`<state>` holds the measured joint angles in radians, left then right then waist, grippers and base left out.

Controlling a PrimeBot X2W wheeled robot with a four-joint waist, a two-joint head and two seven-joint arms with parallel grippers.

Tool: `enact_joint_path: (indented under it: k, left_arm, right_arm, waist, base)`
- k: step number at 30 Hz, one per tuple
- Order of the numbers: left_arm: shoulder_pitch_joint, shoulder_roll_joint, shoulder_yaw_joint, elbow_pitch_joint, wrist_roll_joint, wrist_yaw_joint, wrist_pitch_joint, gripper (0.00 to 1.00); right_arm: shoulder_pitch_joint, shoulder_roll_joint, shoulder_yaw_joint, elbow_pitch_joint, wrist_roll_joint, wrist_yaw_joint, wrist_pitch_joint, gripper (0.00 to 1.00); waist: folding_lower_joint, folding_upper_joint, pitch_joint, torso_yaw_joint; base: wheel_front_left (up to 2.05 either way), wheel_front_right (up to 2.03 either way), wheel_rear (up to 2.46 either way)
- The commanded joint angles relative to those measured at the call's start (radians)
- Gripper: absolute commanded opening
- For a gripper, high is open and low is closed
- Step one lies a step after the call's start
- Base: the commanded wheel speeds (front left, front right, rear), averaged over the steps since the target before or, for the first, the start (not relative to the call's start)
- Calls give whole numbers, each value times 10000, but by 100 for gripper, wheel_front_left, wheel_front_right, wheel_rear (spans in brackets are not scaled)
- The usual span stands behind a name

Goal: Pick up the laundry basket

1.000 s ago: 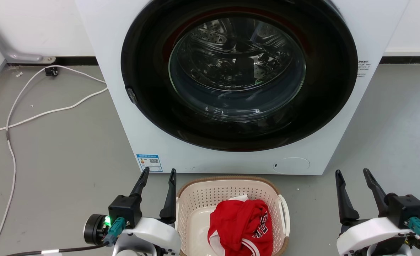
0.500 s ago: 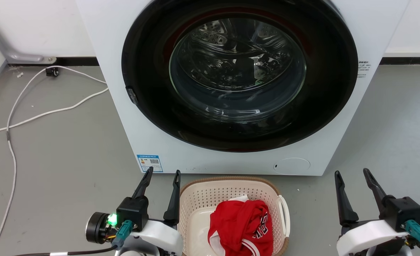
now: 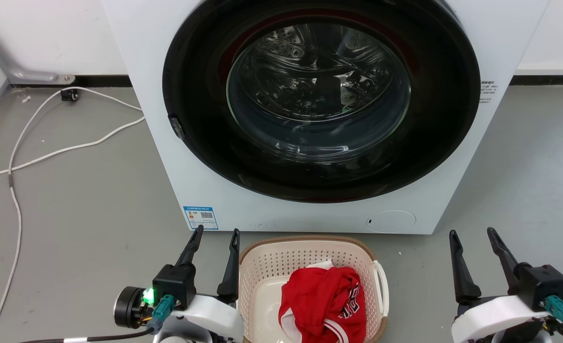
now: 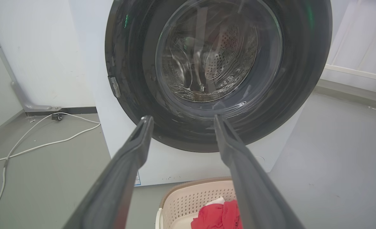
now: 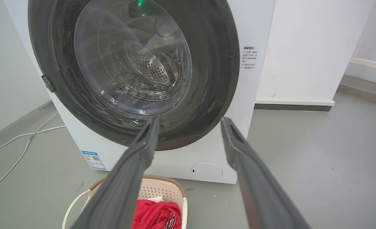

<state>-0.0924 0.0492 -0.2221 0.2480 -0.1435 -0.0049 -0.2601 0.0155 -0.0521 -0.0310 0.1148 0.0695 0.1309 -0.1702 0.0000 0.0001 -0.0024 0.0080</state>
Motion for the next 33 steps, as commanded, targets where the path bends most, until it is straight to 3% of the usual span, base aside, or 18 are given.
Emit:
enact_joint_path:
  k: [1,8,14,22,33]
  left_arm:
    - [-118,19,14,8,19,-1,-78,100]
    - [-192,19,-2,82,-87,-4,-78,100]
    - [-676,19,-56,547,-275,-9,-60,100]
    - [-1643,19,-63,1357,-511,45,-55,100]
    - [-3991,19,153,3796,-948,-381,-55,100]
  right_arm:
    - [-31,30,-6,12,14,-3,-56,100]
    - [-106,31,-97,61,93,-3,0,100]
    - [-518,31,-253,367,311,-3,24,100]
    - [-1431,29,-313,1248,420,-3,-67,100]
    - [-3676,-484,39,3646,985,-3,-190,100]
  waist:
    - [0,-1,14,0]
    - [0,-1,178,-16]
    - [0,-1,976,-105]
    - [0,-1,2781,-215]
    - [0,-1,5609,-206]
  base:
    - [0,0,0]
    - [0,0,0]
    - [0,0,0]
    - [0,0,0]
    - [0,0,0]
